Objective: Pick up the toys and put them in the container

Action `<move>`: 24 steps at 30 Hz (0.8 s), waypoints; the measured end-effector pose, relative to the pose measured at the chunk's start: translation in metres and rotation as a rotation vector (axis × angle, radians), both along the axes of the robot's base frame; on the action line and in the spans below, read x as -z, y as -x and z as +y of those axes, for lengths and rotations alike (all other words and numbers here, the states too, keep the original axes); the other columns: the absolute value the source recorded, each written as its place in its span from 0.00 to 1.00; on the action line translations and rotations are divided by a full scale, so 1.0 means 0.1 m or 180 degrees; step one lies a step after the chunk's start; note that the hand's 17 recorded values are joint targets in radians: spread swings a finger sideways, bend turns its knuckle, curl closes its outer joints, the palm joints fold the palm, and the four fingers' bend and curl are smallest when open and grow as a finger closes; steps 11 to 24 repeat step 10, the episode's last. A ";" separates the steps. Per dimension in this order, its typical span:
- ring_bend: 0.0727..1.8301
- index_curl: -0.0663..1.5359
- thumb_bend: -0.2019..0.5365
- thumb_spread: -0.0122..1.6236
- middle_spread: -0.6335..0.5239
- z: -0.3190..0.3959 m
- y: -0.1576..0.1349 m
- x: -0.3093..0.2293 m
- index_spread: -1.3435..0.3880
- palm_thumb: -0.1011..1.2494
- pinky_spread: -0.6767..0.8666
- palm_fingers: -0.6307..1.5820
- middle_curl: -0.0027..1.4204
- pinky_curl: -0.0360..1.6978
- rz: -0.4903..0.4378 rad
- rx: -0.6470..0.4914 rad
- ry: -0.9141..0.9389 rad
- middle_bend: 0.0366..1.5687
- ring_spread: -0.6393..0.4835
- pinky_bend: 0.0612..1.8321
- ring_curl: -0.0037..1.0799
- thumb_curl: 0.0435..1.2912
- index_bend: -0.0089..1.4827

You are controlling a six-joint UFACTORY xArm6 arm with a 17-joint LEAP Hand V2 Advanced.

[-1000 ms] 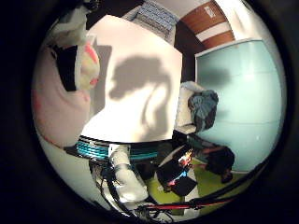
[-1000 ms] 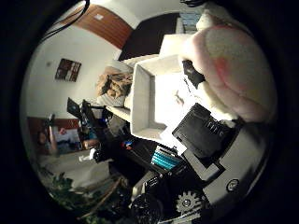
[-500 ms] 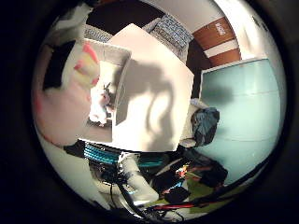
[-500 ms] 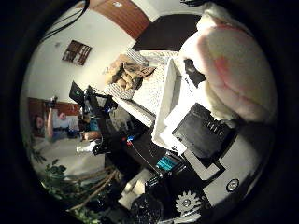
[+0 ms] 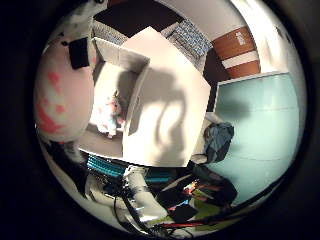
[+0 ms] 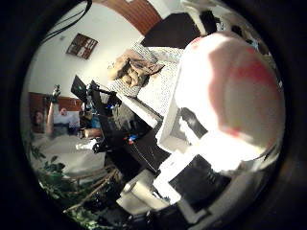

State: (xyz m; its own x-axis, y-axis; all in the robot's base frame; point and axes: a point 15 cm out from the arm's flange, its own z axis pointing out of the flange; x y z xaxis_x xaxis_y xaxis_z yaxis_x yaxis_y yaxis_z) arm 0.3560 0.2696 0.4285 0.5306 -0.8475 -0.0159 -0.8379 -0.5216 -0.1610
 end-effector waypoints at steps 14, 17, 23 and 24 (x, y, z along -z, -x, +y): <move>0.36 0.30 0.25 0.70 0.51 -0.07 0.07 -0.10 0.49 0.59 0.70 0.38 0.28 0.42 -0.0037 -0.0094 0.0008 0.18 0.60 0.42 0.31 0.33 0.13; 0.36 0.30 0.25 0.70 0.51 -0.07 0.07 -0.10 0.49 0.59 0.70 0.38 0.28 0.42 -0.0037 -0.0094 0.0008 0.18 0.60 0.42 0.31 0.33 0.13; 0.36 0.30 0.25 0.70 0.51 -0.07 0.07 -0.10 0.49 0.59 0.70 0.38 0.28 0.42 -0.0037 -0.0094 0.0008 0.18 0.60 0.42 0.31 0.33 0.13; 0.36 0.30 0.25 0.70 0.51 -0.07 0.07 -0.10 0.49 0.59 0.70 0.38 0.28 0.42 -0.0037 -0.0094 0.0008 0.18 0.60 0.42 0.31 0.33 0.13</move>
